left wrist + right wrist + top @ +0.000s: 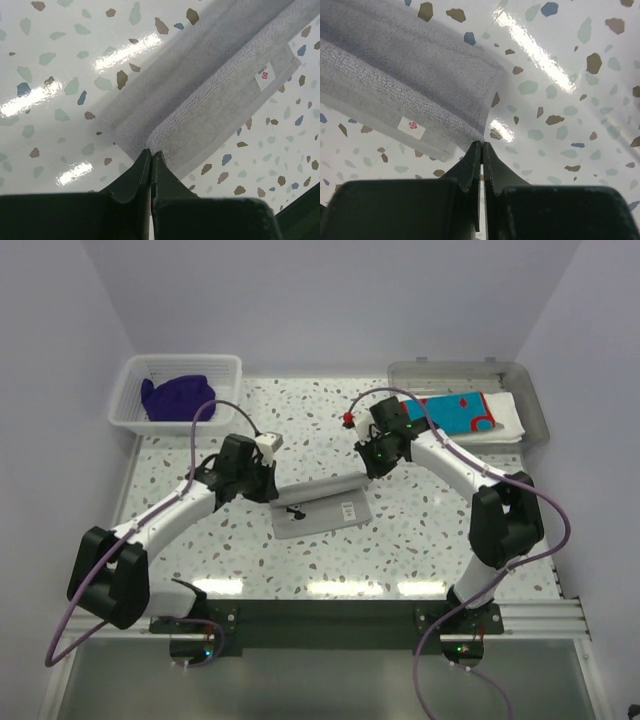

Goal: Fold and stack the towels
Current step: Fold the towel

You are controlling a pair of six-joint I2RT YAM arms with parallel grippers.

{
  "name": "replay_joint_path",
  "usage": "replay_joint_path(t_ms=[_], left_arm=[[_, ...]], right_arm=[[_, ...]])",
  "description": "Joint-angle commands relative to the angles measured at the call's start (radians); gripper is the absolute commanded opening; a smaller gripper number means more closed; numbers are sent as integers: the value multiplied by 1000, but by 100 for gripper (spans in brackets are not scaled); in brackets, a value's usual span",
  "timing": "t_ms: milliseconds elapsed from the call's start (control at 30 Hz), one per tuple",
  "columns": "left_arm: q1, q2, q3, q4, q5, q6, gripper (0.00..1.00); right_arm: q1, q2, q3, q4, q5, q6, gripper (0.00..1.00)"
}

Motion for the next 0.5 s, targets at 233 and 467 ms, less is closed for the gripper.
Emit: replay_joint_path(t_ms=[233,467], left_arm=[[-38,-67,-144,22,-102,-155,0],[-44,-64,-174,26,-115,-176,0]], right_arm=[[-17,-47,-103,27,-23,102,0],[-14,-39,-124,46,-27,107,0]])
